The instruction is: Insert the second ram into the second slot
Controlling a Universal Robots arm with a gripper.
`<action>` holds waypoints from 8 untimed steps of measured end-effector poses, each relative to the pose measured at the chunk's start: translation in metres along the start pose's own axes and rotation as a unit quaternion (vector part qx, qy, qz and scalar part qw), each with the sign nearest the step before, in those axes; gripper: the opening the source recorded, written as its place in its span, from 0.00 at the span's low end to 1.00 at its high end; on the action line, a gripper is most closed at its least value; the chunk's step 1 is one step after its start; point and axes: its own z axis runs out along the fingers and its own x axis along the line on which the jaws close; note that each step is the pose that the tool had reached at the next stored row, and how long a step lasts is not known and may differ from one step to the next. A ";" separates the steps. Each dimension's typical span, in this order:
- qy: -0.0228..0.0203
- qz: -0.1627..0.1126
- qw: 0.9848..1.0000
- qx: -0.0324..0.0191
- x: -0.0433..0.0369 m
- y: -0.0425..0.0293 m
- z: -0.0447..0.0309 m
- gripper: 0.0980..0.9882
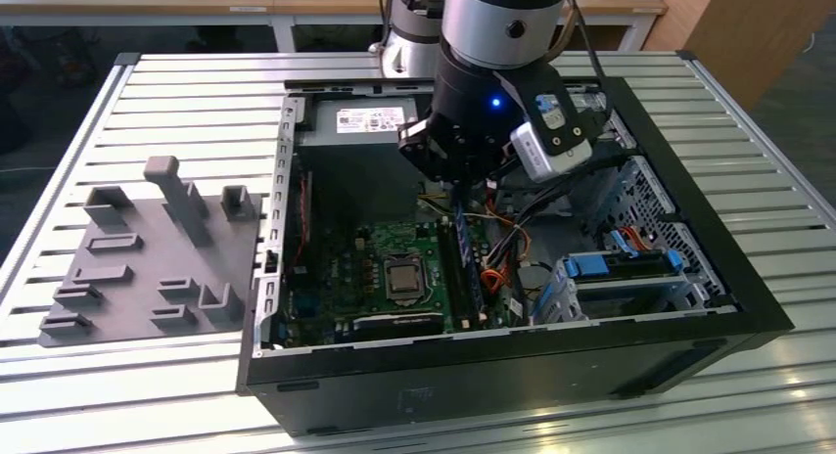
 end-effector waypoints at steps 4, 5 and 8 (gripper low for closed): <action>0.000 0.000 1.000 0.000 0.0000 -0.0001 0.0017 0.04; 0.000 0.000 1.000 0.000 0.0000 -0.0001 0.0021 0.04; 0.000 0.000 1.000 0.000 0.0000 -0.0001 0.0034 0.04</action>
